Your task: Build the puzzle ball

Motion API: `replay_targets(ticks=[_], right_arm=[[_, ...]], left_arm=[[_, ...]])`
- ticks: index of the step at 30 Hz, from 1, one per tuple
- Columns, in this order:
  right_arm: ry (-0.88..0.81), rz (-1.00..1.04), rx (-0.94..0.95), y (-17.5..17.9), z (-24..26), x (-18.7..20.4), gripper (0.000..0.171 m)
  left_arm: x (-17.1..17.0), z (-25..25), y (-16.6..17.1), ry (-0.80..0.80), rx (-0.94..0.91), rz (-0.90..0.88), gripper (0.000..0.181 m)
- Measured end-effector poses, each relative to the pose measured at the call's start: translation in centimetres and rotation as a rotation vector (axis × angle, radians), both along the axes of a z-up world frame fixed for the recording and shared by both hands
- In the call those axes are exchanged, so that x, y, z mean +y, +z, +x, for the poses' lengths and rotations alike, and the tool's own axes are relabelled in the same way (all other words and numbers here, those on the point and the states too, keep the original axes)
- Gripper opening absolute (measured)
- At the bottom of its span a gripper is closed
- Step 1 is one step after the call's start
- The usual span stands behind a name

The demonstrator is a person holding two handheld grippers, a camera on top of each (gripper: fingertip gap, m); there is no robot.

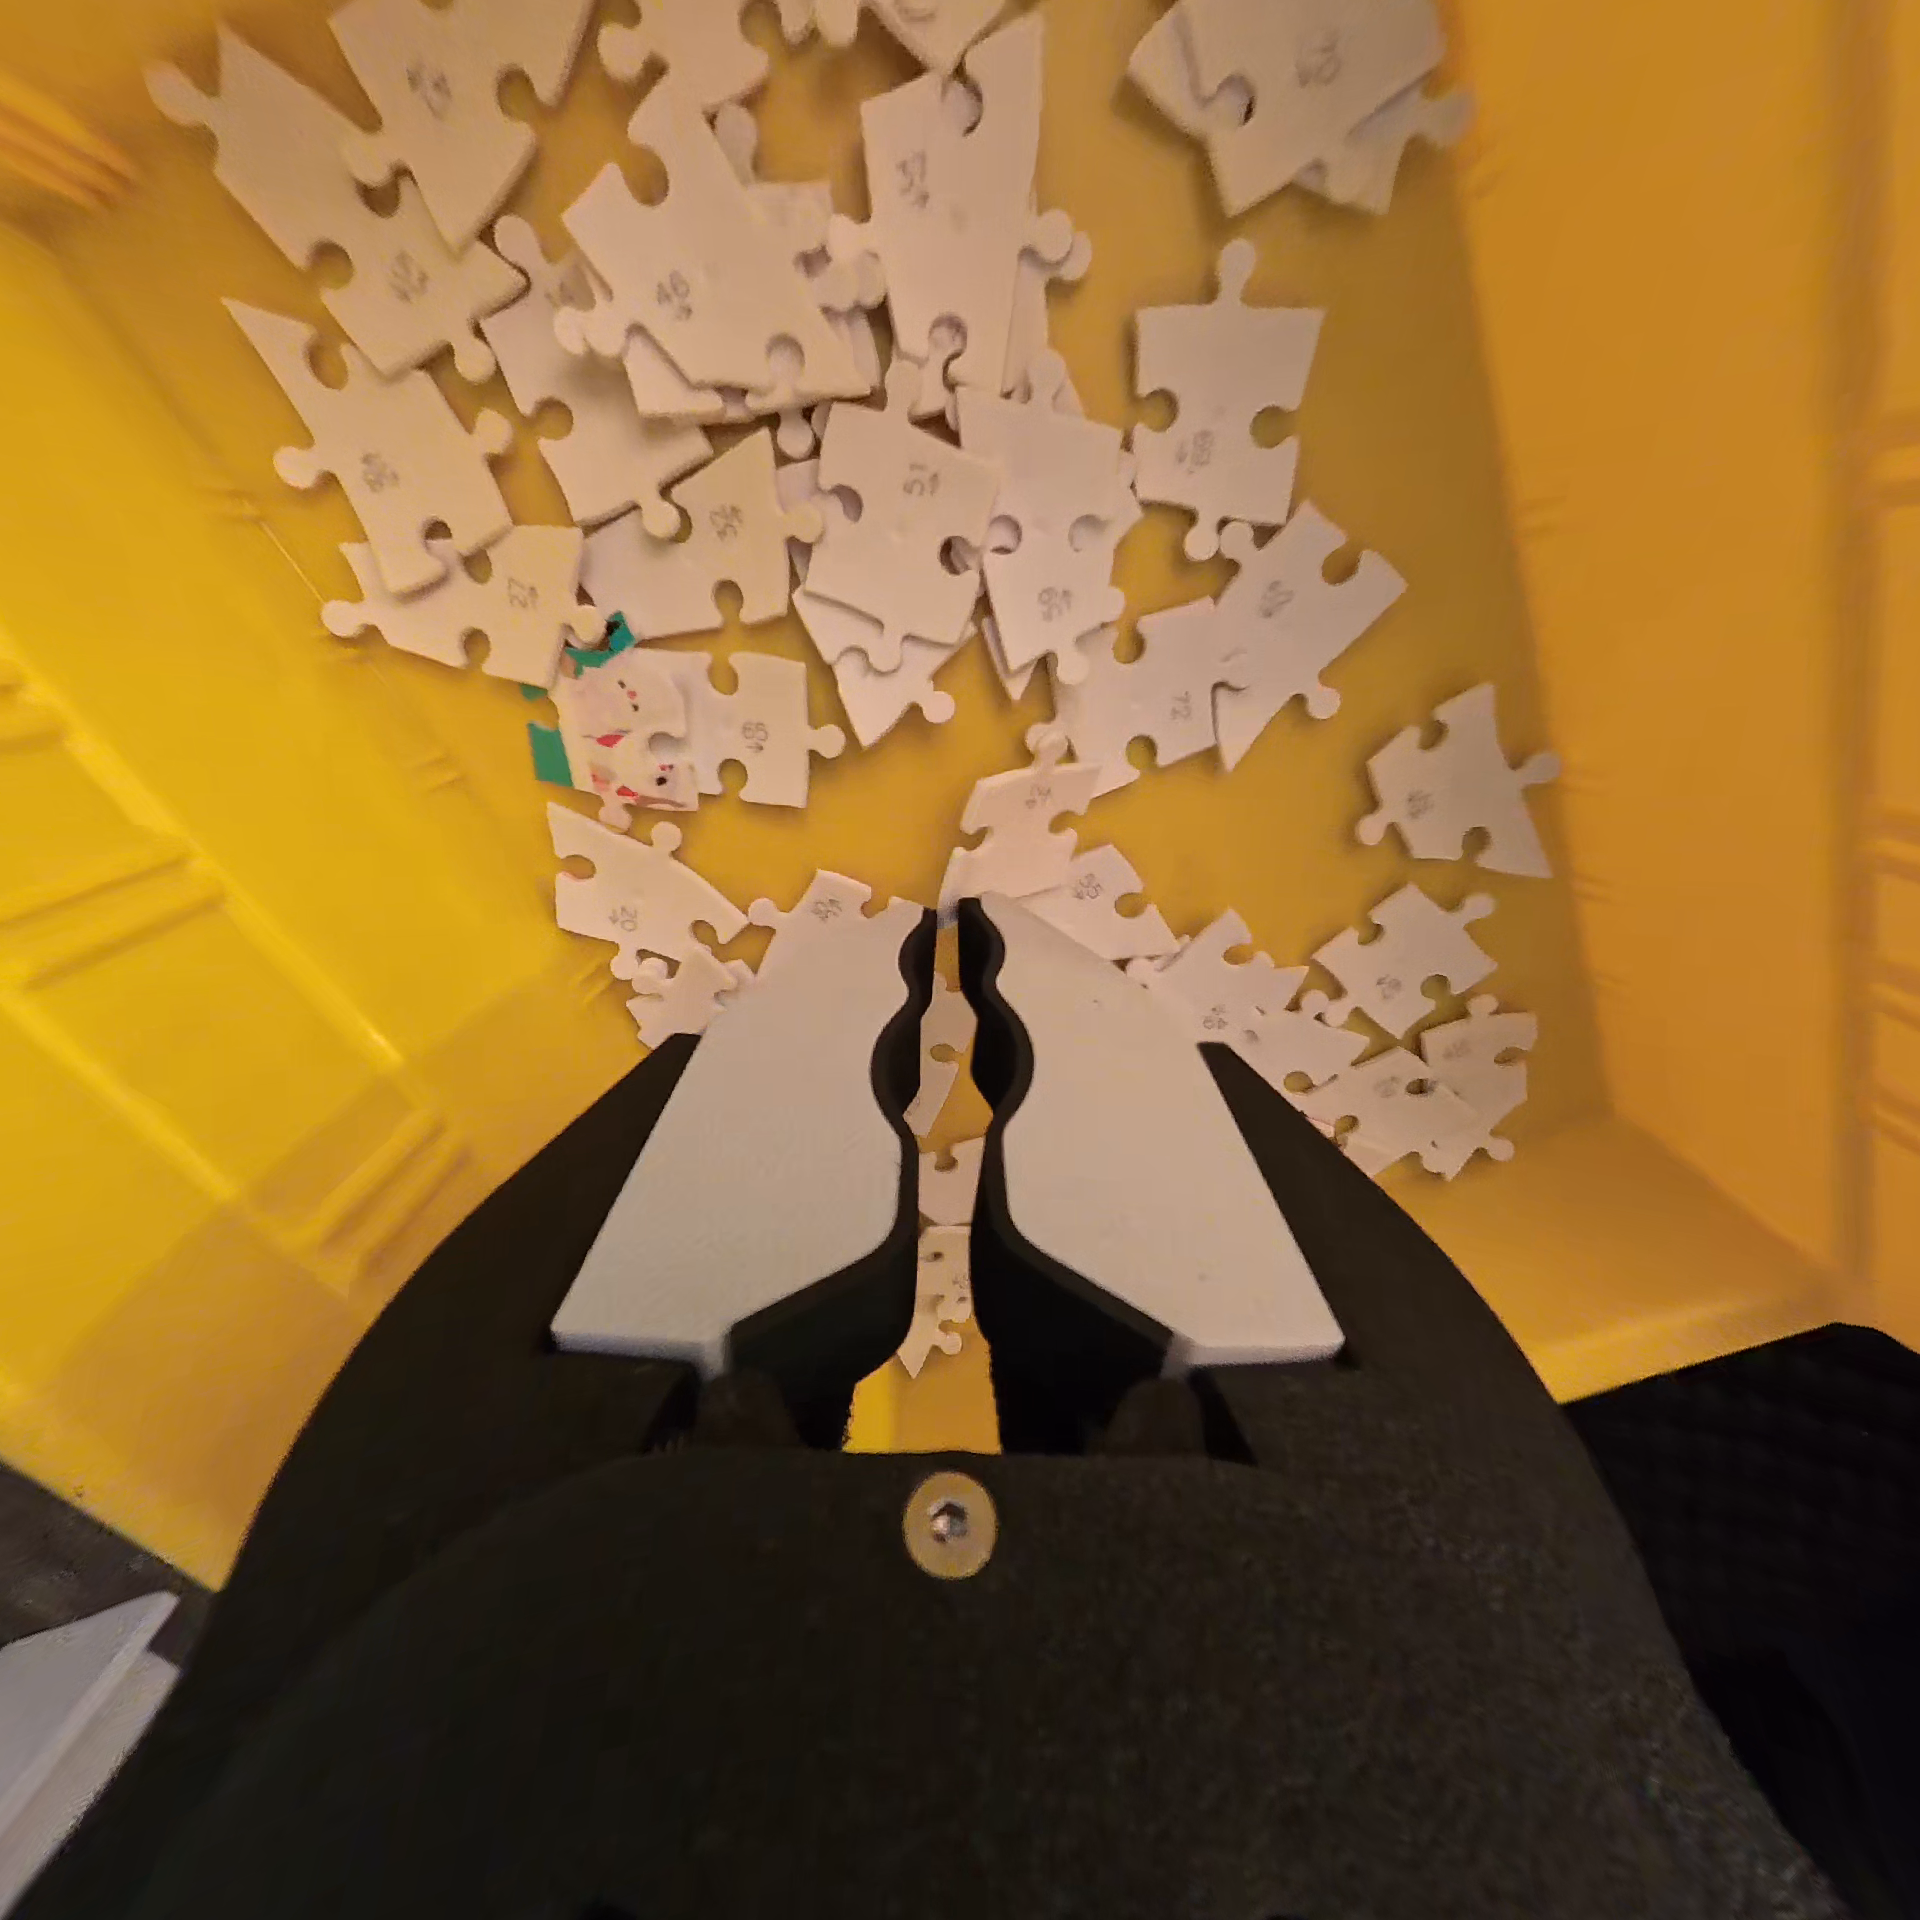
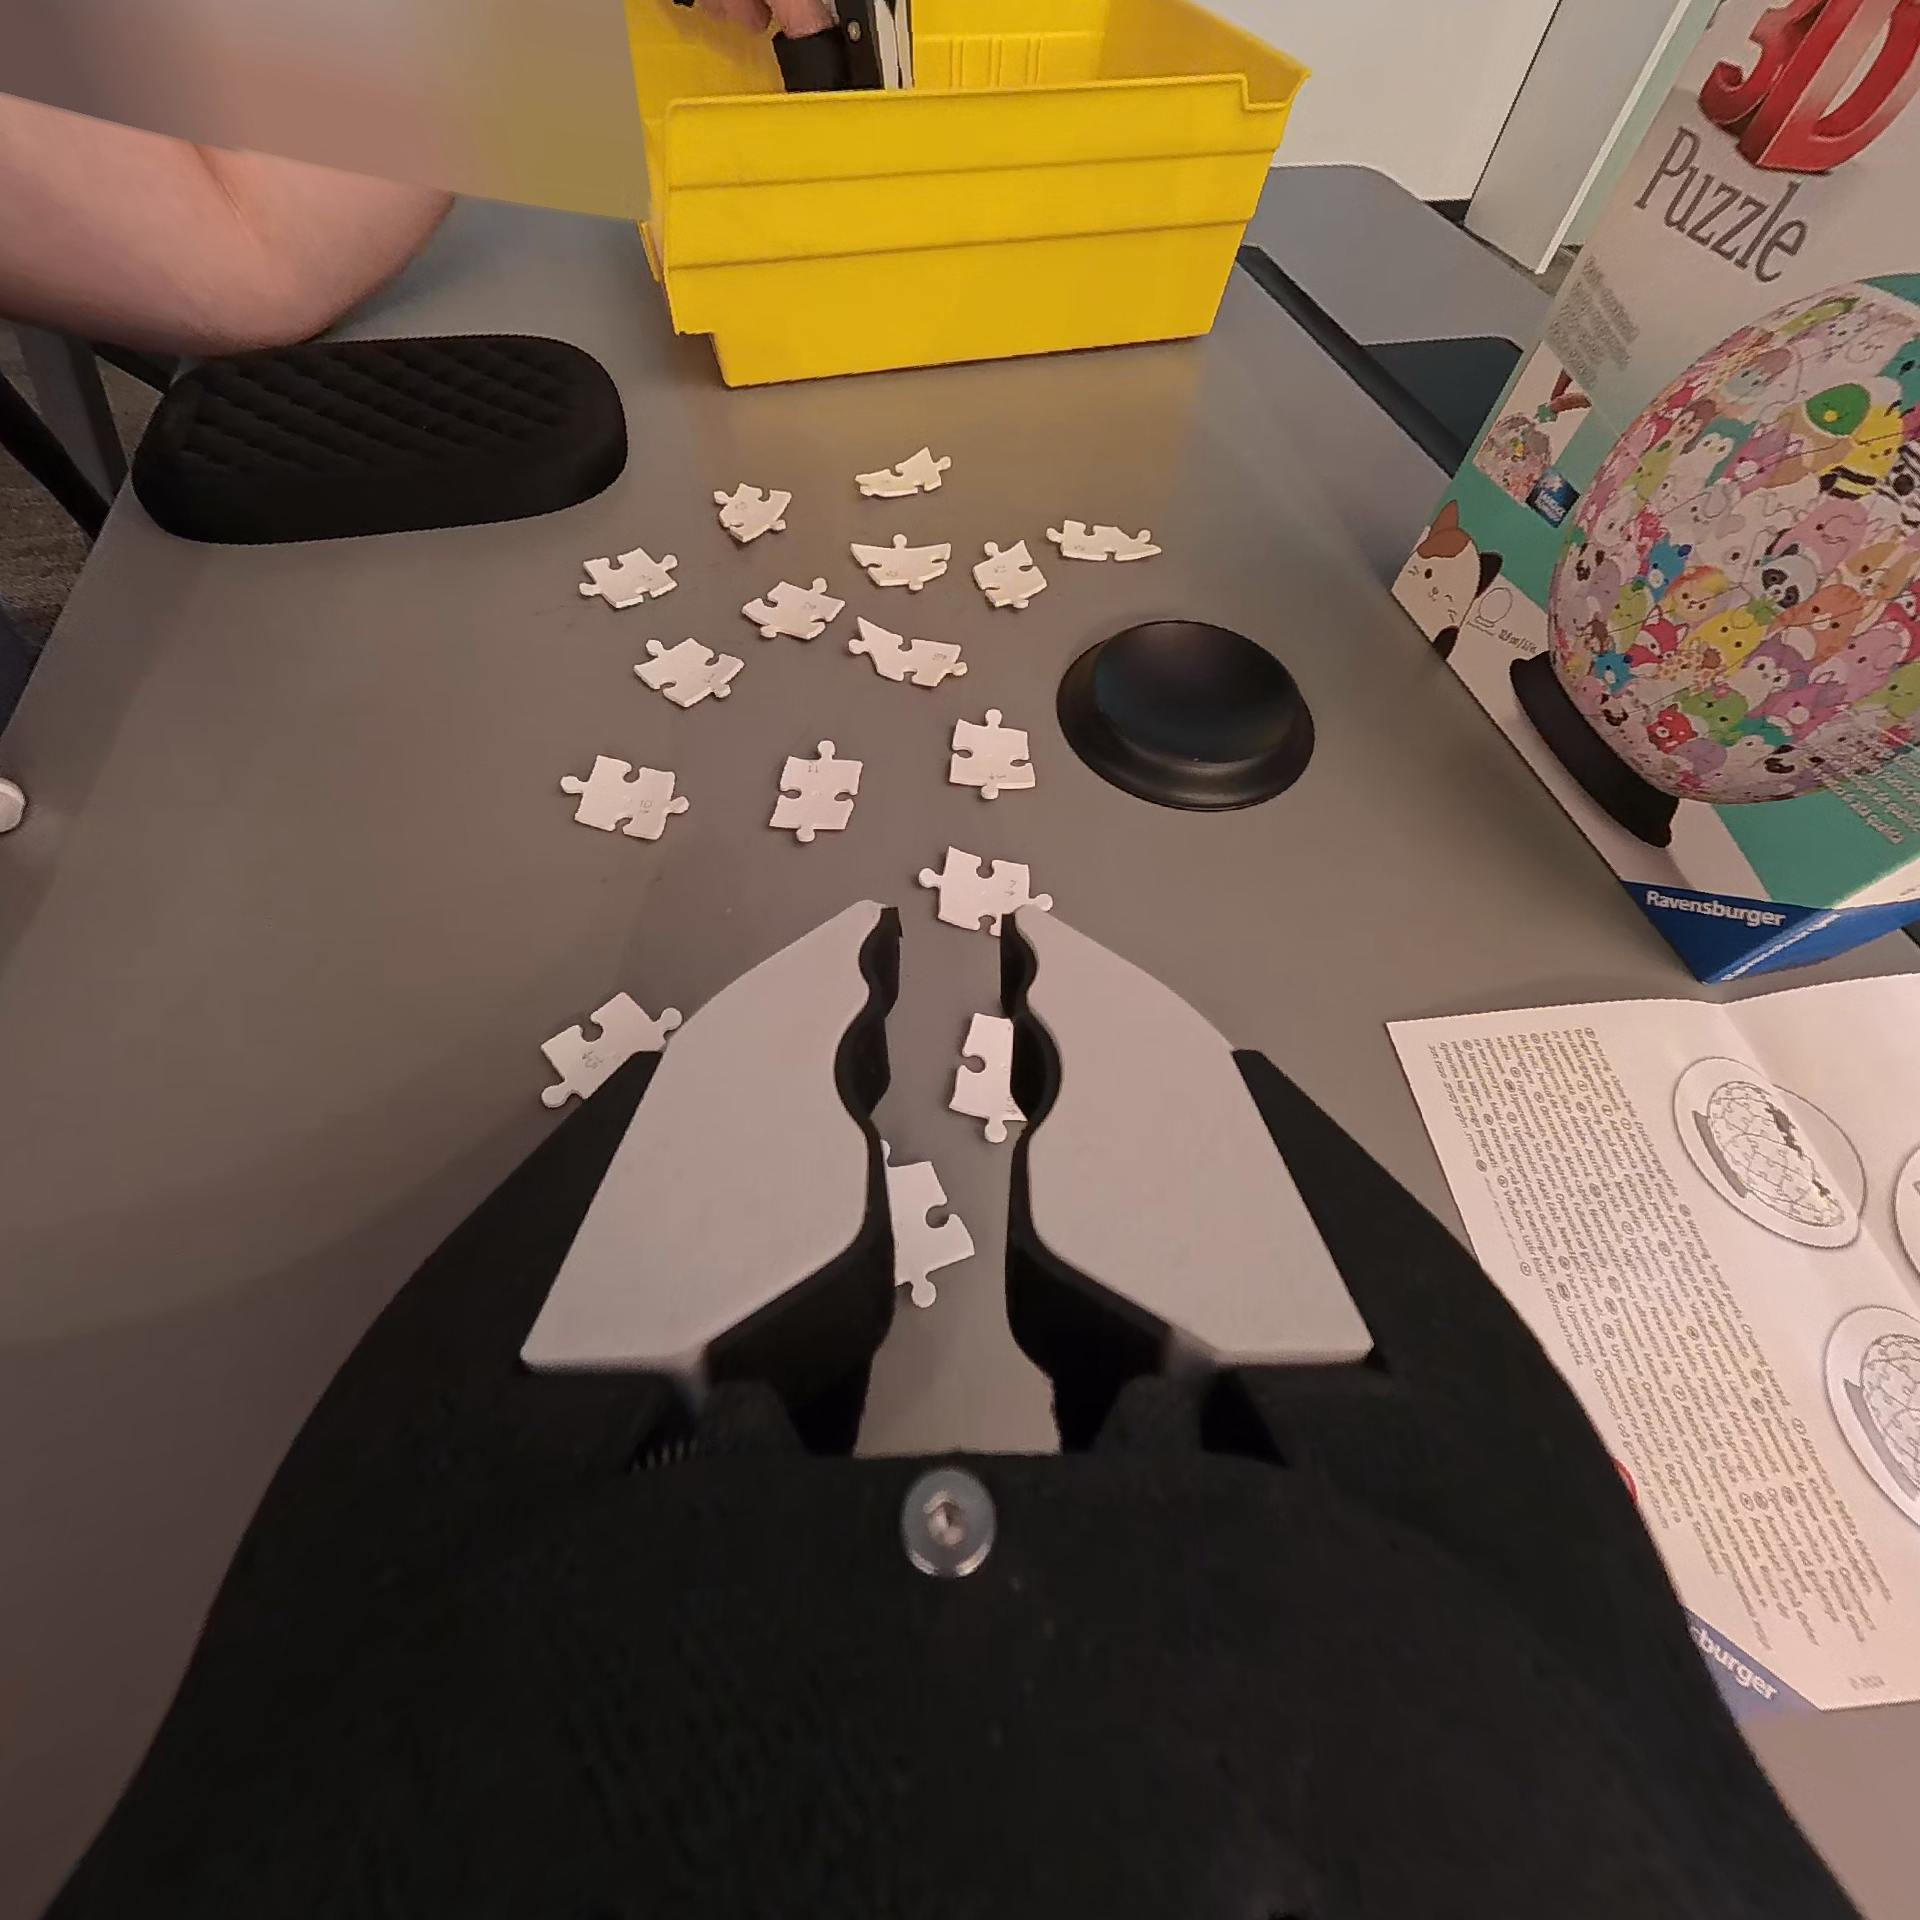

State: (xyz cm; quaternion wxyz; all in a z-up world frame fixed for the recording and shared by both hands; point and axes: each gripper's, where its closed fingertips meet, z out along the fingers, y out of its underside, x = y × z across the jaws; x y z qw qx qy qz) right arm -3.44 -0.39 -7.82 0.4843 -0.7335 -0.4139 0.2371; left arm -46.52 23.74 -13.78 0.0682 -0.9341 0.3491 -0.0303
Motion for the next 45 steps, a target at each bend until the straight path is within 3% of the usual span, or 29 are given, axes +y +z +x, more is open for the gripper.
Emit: replay_targets(ticks=[6, 13, 21, 28, 43, 45], right_arm=[[0.006, -0.006, -0.001, -0.1, 0.0, -0.1, 0.019], [0.012, -0.006, -0.009, -0.1, -0.1, -0.2, 0.019], [0.014, -0.011, -0.011, -0.3, -0.1, -0.2, 0.019], [0.015, -0.011, -0.012, -0.3, -0.1, -0.3, 0.019], [0.023, -0.01, -0.021, -0.3, -0.3, -0.5, 0.019], [0.024, -0.011, -0.021, -0.3, -0.2, -0.5, 0.019]], left_arm=[[-0.4, -1.8, 1.6, 0.024, 0.079, 0.042, 0.02], [-3.4, -3.2, 1.0, -0.09, 0.205, -0.063, 0.022], [-4.3, -1.5, 0.5, -0.19, 0.175, -0.097, 0.025], [-3.3, -4.4, 0.4, -0.104, 0.257, -0.074, 0.03], [0.9, -4.3, 6.1, -0.043, 0.228, 0.297, 0.029], [0.0, -3.2, 5.8, -0.072, 0.161, 0.252, 0.03]])
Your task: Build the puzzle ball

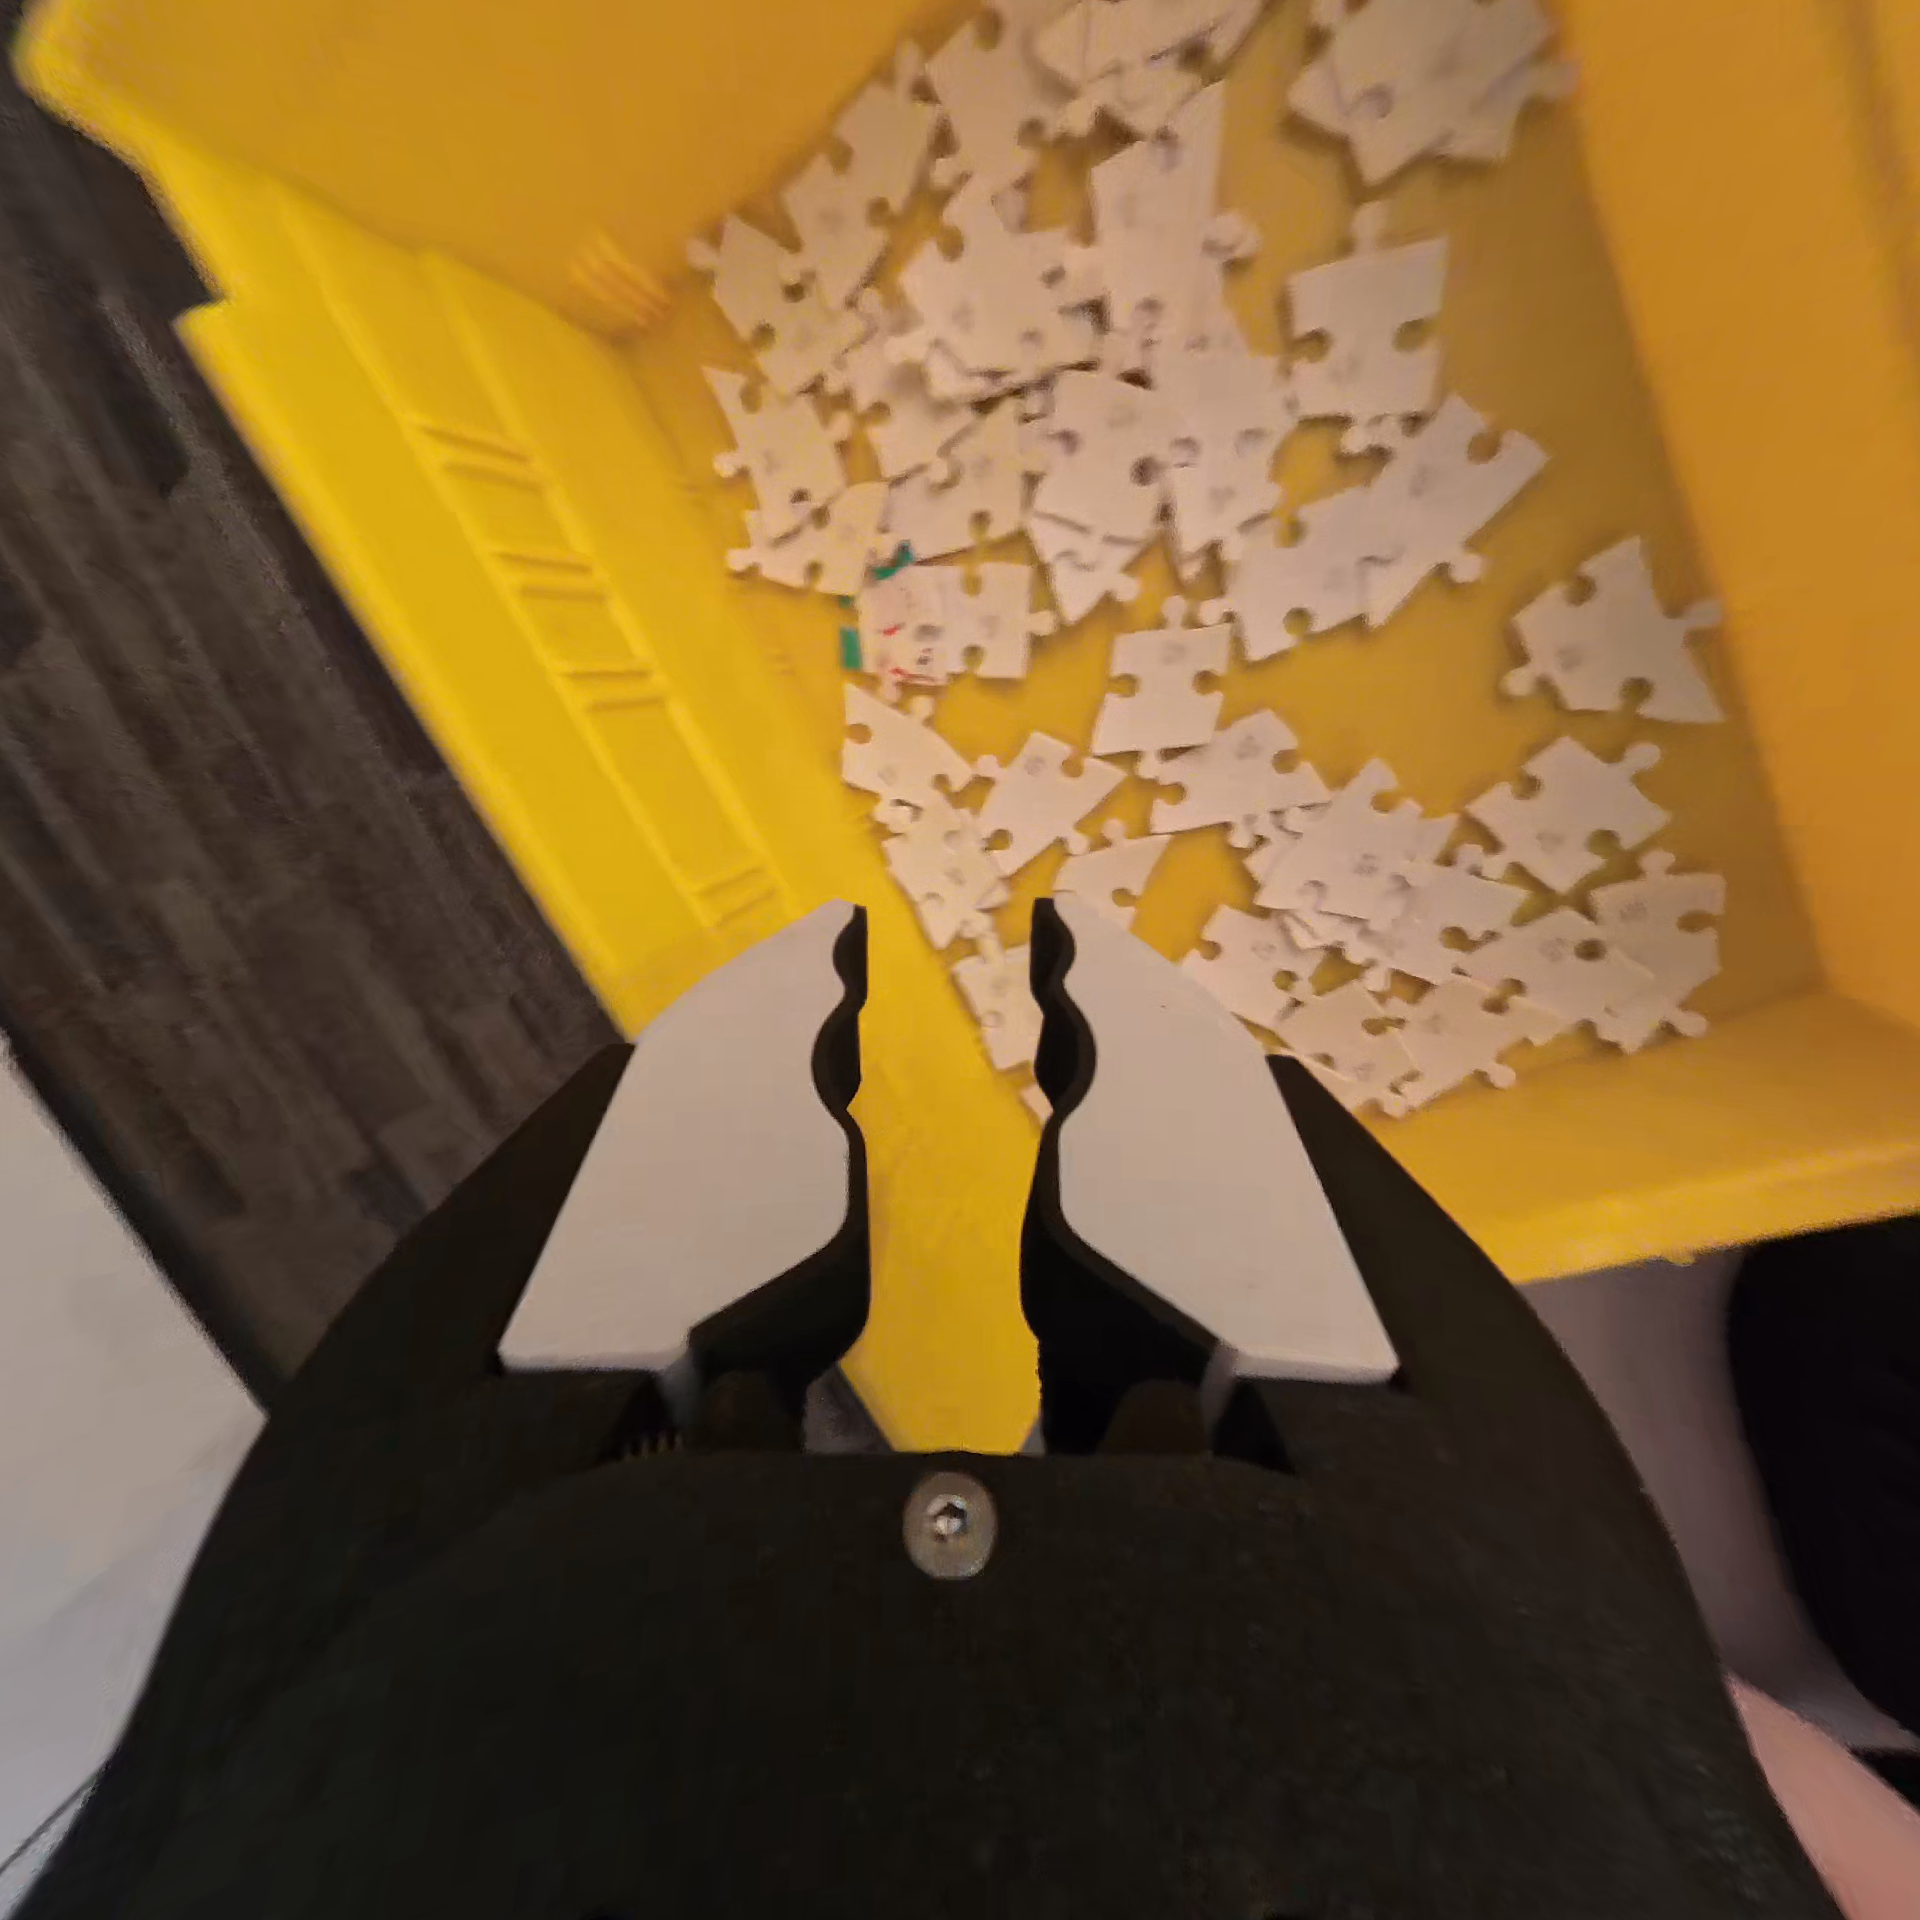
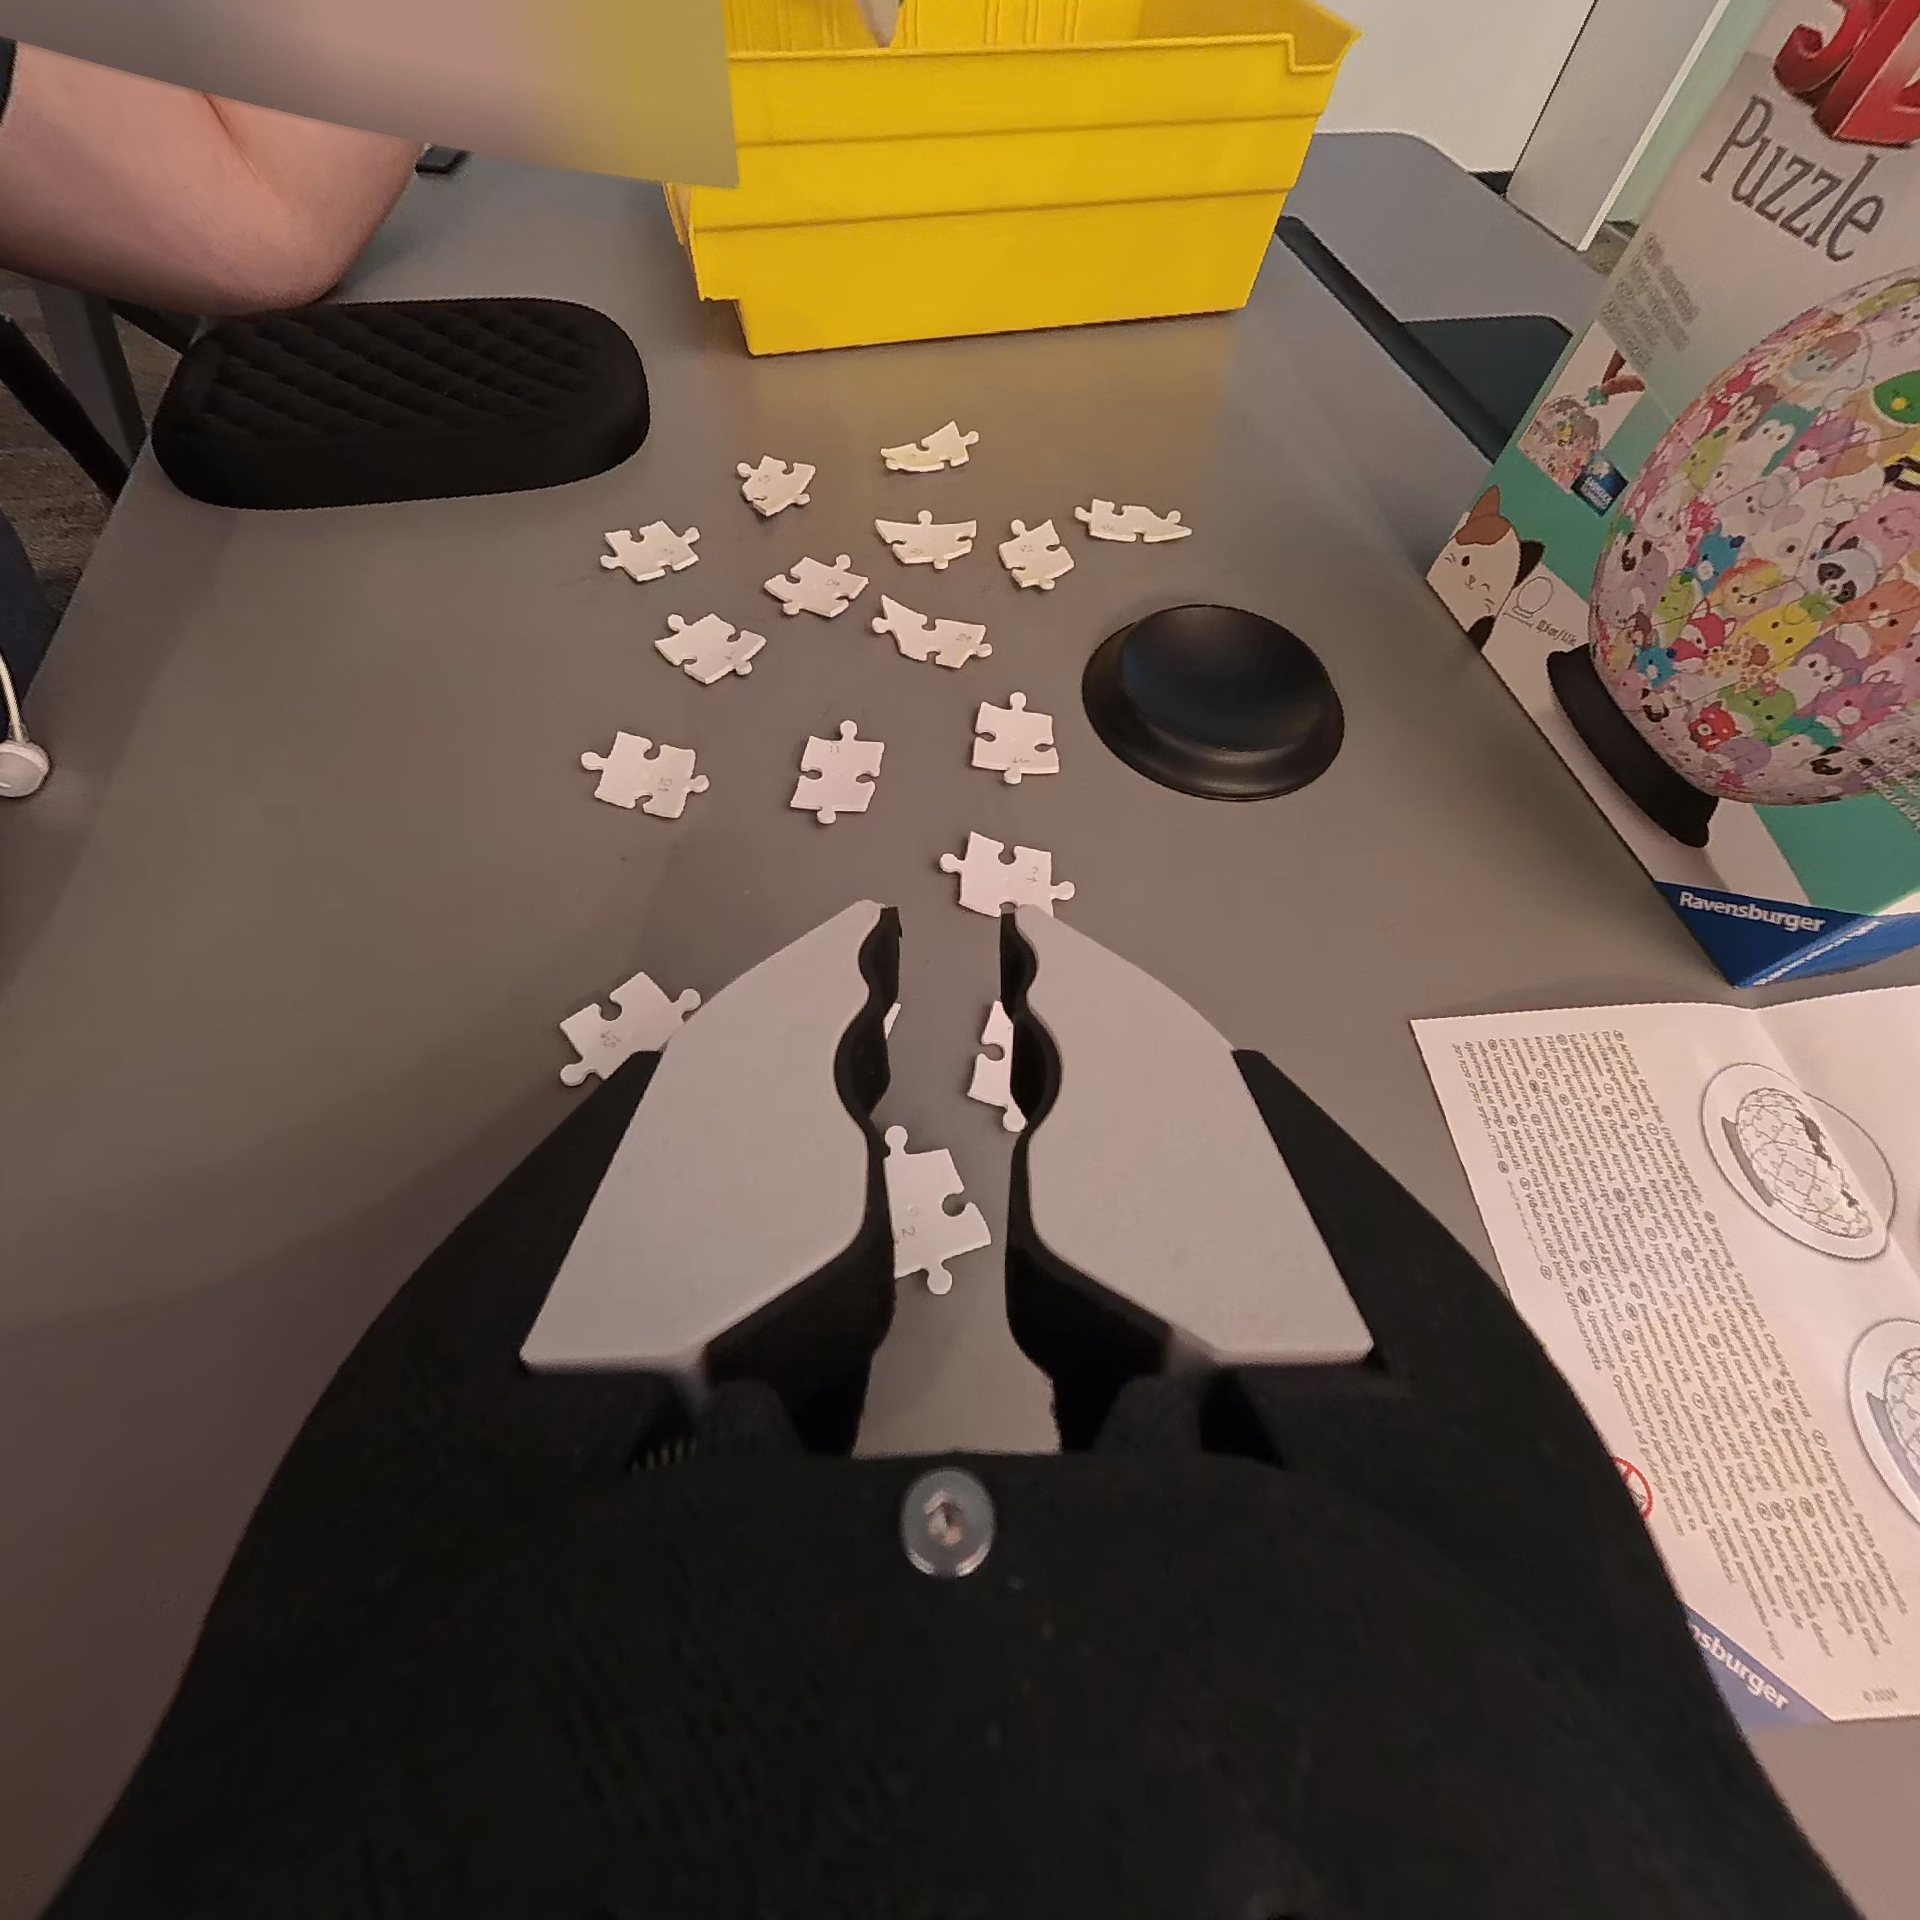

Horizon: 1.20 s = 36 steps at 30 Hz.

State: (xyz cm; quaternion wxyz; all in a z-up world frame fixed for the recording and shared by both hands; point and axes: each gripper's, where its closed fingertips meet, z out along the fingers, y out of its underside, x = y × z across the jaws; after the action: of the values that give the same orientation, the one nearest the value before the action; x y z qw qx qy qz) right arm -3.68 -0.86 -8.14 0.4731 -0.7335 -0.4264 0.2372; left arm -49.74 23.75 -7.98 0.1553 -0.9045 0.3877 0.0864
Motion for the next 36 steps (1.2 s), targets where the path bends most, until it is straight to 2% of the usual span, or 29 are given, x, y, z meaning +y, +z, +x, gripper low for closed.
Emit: replay_targets(ticks=[2, 5, 11, 13, 15, 19, 28, 33, 36], right_arm=[[0.001, -0.005, 0.0, -0.1, 0.0, 0.0, 0.019], [0.001, -0.002, -0.003, -0.1, 0.0, 0.0, 0.019], [0.005, -0.008, -0.002, -0.2, -0.1, -0.1, 0.019], [0.009, -0.01, -0.007, -0.2, -0.2, -0.1, 0.019], [0.011, -0.01, -0.008, -0.3, -0.2, -0.1, 0.019], [0.013, -0.015, -0.006, -0.3, -0.2, -0.1, 0.019], [0.022, -0.018, -0.014, -0.4, -0.5, -0.3, 0.019], [0.026, -0.023, -0.018, -0.5, -0.5, -0.4, 0.019], [0.028, -0.023, -0.019, -0.5, -0.5, -0.4, 0.019]], left_arm=[[-0.7, 0.1, -0.8, -0.037, 0.031, -0.042, 0.032], [0.5, -0.7, -1.0, -0.002, 0.094, -0.001, 0.035], [3.7, 0.7, -1.2, 0.069, 0.006, 0.101, 0.039], [3.6, 1.0, -2.3, 0.129, -0.008, 0.049, 0.038], [3.3, 1.5, -3.6, 0.184, -0.042, -0.015, 0.029], [3.6, 1.2, -5.4, 0.278, -0.039, -0.073, 0.029], [4.0, -0.7, -6.3, 0.355, 0.066, -0.061, 0.036], [4.1, -1.3, -6.5, 0.357, 0.106, -0.053, 0.023], [3.8, -0.8, -6.8, 0.32, 0.111, -0.068, 0.009]])
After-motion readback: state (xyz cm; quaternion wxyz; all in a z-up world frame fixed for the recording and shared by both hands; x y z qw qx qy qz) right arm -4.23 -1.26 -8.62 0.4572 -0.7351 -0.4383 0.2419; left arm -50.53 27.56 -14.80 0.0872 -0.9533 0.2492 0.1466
